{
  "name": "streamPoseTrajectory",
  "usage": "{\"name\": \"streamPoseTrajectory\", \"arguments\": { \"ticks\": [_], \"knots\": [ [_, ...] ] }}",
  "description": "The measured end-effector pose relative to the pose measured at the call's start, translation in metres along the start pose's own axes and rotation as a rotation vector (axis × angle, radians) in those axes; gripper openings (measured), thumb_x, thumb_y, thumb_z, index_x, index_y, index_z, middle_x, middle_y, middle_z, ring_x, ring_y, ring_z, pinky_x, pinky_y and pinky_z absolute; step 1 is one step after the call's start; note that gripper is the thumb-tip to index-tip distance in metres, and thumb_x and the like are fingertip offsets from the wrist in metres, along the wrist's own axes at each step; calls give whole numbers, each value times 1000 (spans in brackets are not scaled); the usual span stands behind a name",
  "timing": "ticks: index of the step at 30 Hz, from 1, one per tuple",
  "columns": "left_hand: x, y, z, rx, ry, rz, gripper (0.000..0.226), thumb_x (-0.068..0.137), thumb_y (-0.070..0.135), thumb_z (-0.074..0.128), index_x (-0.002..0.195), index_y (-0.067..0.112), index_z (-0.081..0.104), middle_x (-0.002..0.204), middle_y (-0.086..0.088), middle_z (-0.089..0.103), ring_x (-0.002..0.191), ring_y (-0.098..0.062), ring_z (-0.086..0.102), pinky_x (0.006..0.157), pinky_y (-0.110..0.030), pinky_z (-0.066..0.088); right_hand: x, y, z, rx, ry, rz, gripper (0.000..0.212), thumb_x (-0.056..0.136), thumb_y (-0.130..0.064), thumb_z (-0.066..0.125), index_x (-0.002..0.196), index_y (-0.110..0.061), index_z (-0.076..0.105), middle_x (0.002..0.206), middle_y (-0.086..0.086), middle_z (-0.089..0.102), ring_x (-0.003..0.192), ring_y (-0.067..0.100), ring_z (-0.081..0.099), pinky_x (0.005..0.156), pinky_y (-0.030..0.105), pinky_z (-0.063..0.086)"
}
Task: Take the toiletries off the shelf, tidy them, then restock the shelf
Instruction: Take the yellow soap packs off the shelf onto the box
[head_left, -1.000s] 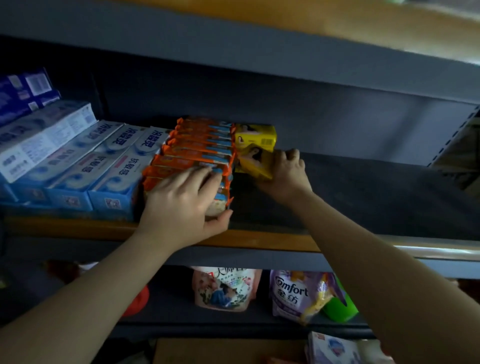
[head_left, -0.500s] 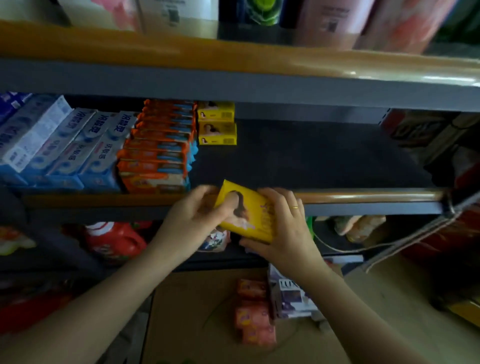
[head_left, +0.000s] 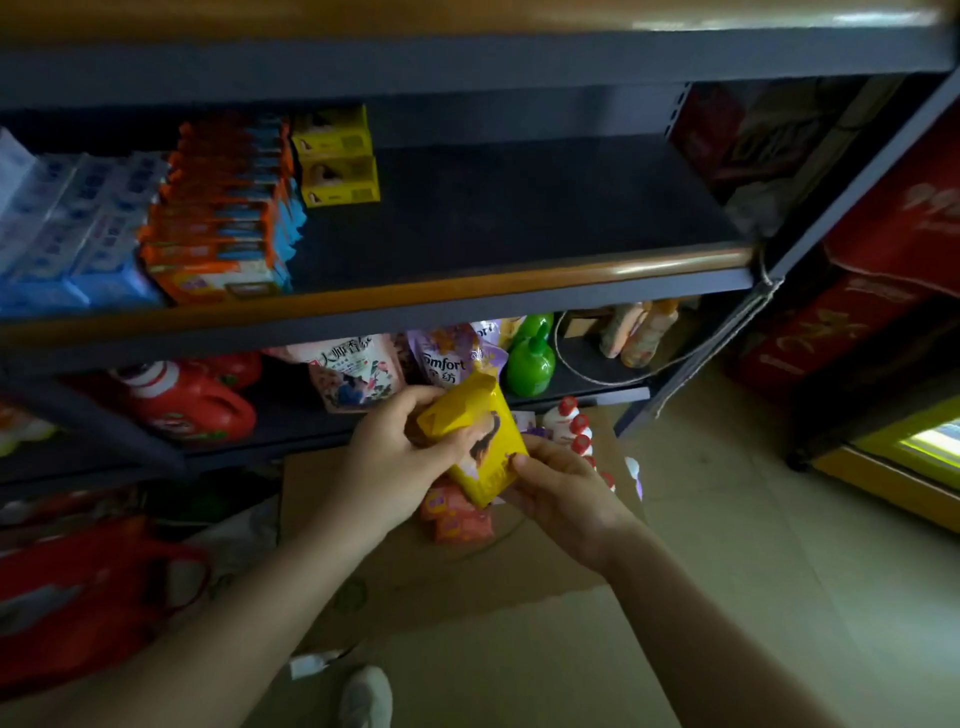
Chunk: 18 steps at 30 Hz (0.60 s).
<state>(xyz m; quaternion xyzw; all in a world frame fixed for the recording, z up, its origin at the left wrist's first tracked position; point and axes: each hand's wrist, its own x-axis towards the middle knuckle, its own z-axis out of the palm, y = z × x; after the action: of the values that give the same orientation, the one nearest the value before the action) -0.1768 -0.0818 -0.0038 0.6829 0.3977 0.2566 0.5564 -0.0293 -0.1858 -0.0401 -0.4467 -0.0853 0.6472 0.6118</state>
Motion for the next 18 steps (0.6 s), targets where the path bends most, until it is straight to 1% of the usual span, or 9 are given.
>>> {"name": "streamPoseTrajectory", "arguments": {
  "ticks": [2, 4, 6, 7, 9, 11, 13, 15, 18],
  "knots": [
    [-3, -4, 2, 5, -56, 9, 34, 68, 46, 75, 99, 37, 63, 90, 7, 71, 84, -10, 68, 79, -37, 53, -6, 2, -4, -42, 27, -32, 32, 80, -4, 56, 112, 0, 55, 101, 13, 63, 86, 19, 64, 83, 31, 54],
    [-4, -9, 2, -59, -141, 3, 33, 72, 38, 76, 101, 35, 61, 89, 2, 72, 81, -16, 70, 81, -39, 52, -13, 3, -8, -210, 115, -138, 24, 83, 2, 58, 105, -6, 59, 92, 7, 65, 78, 12, 65, 75, 25, 55],
    [-2, -16, -1, -53, -186, -18, 35, 71, 34, 74, 102, 38, 59, 95, 6, 70, 87, -16, 68, 84, -38, 51, -21, 1, -13, -434, 197, -266, 29, 79, 6, 64, 103, -10, 60, 88, 3, 66, 75, 5, 65, 66, 18, 52],
    [-1, -20, -3, 20, -184, -7, 36, 70, 33, 75, 100, 43, 57, 98, 10, 67, 91, -9, 65, 85, -31, 49, -25, 0, -15, -522, 213, -317, 33, 76, 8, 67, 101, -13, 60, 89, 2, 66, 77, 2, 64, 66, 16, 51],
    [3, -27, -6, 202, -177, 43, 41, 71, 26, 77, 95, 50, 54, 105, 18, 59, 95, 5, 56, 80, -14, 42, -34, -1, -18, -633, 206, -377, 39, 73, 10, 69, 99, -17, 58, 95, 1, 64, 86, 5, 63, 73, 17, 51],
    [4, -30, -4, 232, -205, 58, 44, 71, 20, 78, 100, 43, 55, 108, 16, 58, 96, 7, 53, 77, -7, 39, -43, -1, -21, -692, 193, -427, 42, 73, 10, 70, 101, -18, 57, 103, 0, 62, 97, 12, 62, 84, 19, 50],
    [2, -32, 3, 105, -257, 30, 41, 70, 15, 76, 102, 33, 58, 102, 12, 64, 93, 2, 59, 78, -10, 44, -52, -3, -22, -773, 185, -495, 44, 74, 7, 71, 103, -23, 56, 106, -5, 60, 99, 11, 61, 87, 19, 49],
    [2, -35, 14, -51, -288, -32, 39, 71, 10, 72, 102, 29, 58, 93, 17, 68, 88, 2, 62, 75, -13, 49, -60, -6, -26, -887, 204, -569, 43, 73, 2, 73, 104, -24, 57, 104, -7, 60, 96, 14, 62, 87, 22, 49],
    [2, -42, 31, -191, -329, -152, 33, 79, -2, 63, 108, 14, 59, 91, 13, 70, 85, 2, 64, 73, -13, 50, -68, -9, -29, -962, 225, -593, 39, 71, -7, 78, 103, -19, 60, 101, 2, 62, 89, 19, 59, 83, 35, 51]
  ]
}}
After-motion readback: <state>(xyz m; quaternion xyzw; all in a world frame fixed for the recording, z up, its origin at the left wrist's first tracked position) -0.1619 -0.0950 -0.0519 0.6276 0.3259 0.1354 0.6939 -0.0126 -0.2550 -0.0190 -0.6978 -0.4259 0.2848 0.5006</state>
